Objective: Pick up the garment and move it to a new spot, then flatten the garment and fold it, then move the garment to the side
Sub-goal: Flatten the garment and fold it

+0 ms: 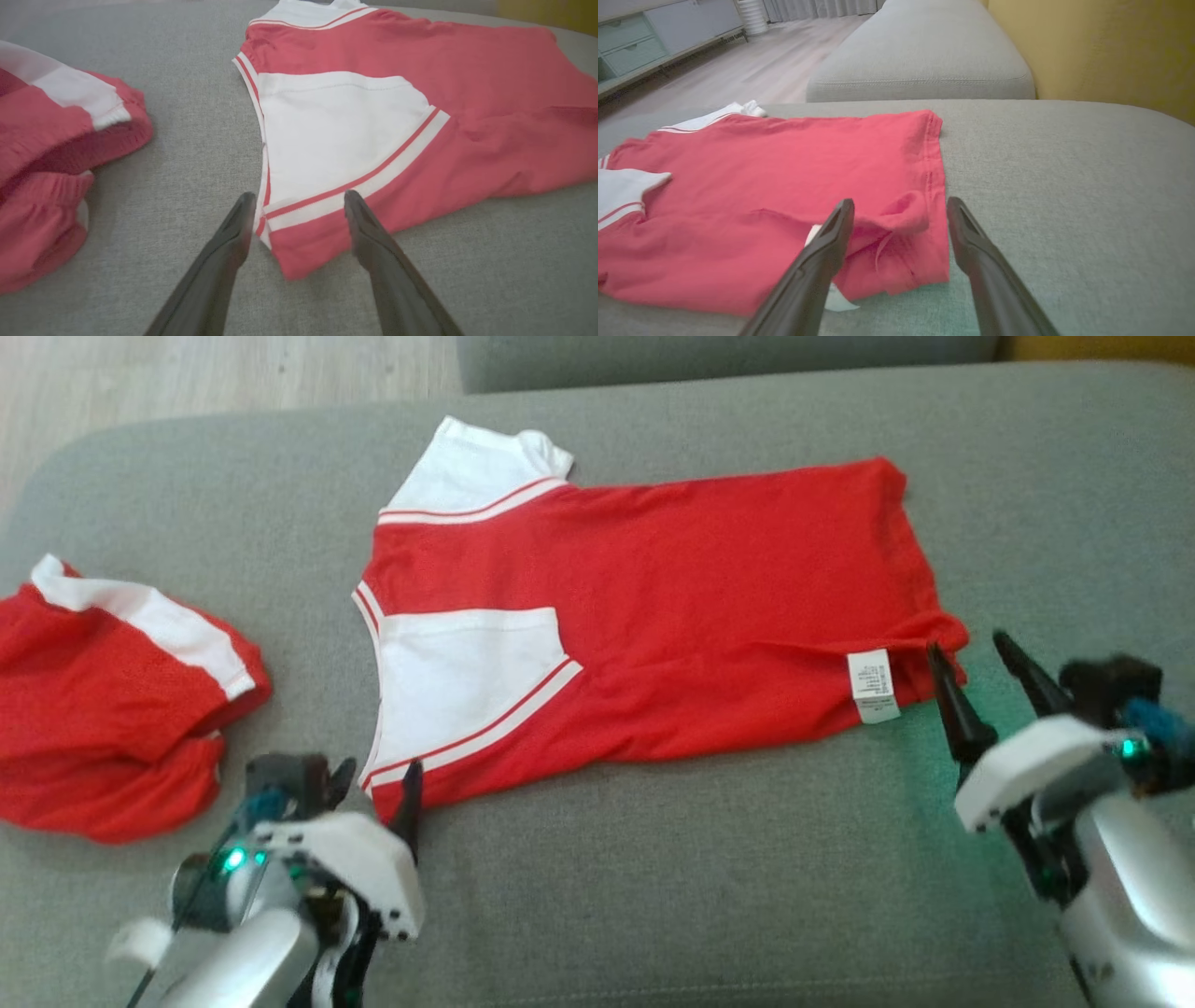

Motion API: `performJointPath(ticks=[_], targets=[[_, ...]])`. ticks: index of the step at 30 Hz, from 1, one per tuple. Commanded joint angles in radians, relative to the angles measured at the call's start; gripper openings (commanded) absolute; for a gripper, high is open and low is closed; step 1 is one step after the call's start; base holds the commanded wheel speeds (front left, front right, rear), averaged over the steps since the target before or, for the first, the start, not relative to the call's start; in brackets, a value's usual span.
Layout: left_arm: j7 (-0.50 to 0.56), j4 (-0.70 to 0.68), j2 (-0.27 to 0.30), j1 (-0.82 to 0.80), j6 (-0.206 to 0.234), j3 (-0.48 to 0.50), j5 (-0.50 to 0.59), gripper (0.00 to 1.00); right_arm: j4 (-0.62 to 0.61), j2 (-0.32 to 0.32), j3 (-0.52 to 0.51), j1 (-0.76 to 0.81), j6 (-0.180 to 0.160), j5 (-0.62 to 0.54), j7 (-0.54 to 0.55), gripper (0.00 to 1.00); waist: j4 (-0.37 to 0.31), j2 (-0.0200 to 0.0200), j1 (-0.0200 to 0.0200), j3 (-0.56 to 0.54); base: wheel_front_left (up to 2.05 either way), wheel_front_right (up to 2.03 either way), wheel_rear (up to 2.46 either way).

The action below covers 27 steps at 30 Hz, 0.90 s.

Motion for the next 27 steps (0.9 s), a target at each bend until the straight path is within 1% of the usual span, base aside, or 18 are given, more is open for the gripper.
performJointPath(ticks=[1,4,7,9,12,15,18,21,27], targets=[[0.011,-0.005,0.012,-0.062,-0.006,0.032,-0.008,1.0,0.006,-0.016,0.023,-0.04,-0.001,-0.006,0.0,1.0,0.003,0.0,0.0,0.017,0.0,0.0,0.0],[0.029,0.029,-0.009,-0.084,-0.018,0.02,-0.015,1.0,0.11,-0.026,0.044,-0.091,-0.001,-0.031,0.026,1.0,0.013,0.0,0.0,0.035,0.0,0.0,0.0],[0.057,0.06,-0.02,-0.1,-0.035,0.006,-0.025,1.0,0.18,-0.023,0.064,-0.123,-0.001,-0.029,0.035,1.0,0.02,0.0,0.0,0.045,0.0,0.0,0.0],[0.074,0.075,-0.027,-0.108,-0.037,0.003,-0.033,1.0,0.215,-0.023,0.08,-0.138,-0.001,-0.017,0.037,1.0,0.022,0.0,0.0,0.051,0.0,0.0,0.0],[0.087,0.097,-0.033,-0.118,-0.026,0.008,-0.04,1.0,0.255,-0.026,0.102,-0.159,-0.001,-0.006,0.03,1.0,0.021,0.0,0.0,0.059,0.0,0.0,0.0],[0.097,0.109,-0.03,-0.127,0.006,0.029,-0.048,1.0,0.301,-0.024,0.115,-0.189,-0.001,0.004,0.015,1.0,0.018,0.0,0.0,0.068,0.0,0.0,0.0],[0.114,0.108,-0.022,-0.123,0.019,0.034,-0.055,1.0,0.327,-0.02,0.125,-0.203,-0.001,0.008,0.019,1.0,0.016,0.0,0.0,0.071,0.0,0.0,0.0],[0.135,0.093,-0.011,-0.114,0.035,0.042,-0.066,1.0,0.369,-0.014,0.141,-0.222,-0.001,0.019,0.025,1.0,0.015,0.0,0.0,0.07,0.0,0.0,0.0],[0.148,0.053,0.002,-0.079,0.064,0.066,-0.093,1.0,0.404,-0.008,0.171,-0.224,-0.001,0.046,0.02,1.0,0.01,0.0,0.0,0.052,0.0,0.0,0.0]])
